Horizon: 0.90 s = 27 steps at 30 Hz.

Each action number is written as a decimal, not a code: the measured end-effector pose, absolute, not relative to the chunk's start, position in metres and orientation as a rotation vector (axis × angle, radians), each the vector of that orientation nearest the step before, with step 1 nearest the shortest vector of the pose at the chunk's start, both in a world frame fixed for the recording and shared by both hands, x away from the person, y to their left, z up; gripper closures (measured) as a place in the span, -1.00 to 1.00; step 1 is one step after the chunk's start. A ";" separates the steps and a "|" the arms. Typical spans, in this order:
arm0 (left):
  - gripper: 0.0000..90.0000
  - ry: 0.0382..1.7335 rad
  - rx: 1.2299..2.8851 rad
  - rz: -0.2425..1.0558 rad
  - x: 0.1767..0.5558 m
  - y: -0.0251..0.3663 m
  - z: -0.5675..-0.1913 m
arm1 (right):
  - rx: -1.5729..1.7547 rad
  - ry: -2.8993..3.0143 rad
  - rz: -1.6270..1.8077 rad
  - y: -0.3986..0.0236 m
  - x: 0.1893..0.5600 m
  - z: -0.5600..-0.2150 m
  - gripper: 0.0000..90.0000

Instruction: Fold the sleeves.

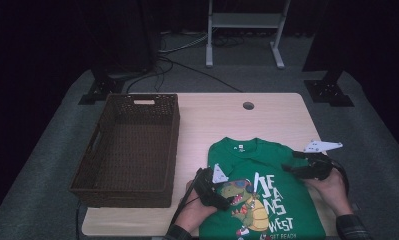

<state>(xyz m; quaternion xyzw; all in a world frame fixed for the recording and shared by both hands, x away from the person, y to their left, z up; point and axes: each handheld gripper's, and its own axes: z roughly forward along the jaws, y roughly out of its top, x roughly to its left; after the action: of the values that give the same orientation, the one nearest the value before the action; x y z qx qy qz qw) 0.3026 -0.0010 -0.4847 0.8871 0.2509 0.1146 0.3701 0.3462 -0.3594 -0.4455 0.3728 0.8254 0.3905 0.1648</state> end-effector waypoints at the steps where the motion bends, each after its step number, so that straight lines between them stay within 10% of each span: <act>1: -1.00 0.644 2.276 0.294 0.303 -0.001 -0.485 | 1.066 2.347 1.110 -0.361 0.347 -0.445 -0.41; 27: -1.00 0.643 2.276 0.294 0.303 -0.001 -0.485 | 1.184 2.247 1.048 -0.398 0.368 -0.451 0.04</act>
<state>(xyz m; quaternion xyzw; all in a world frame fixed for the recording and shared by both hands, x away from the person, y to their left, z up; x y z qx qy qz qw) 0.3025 -0.0010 -0.4848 0.8872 0.2508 0.1147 0.3700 0.3680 -0.3981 -0.4515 0.4224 0.8021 0.3741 0.1957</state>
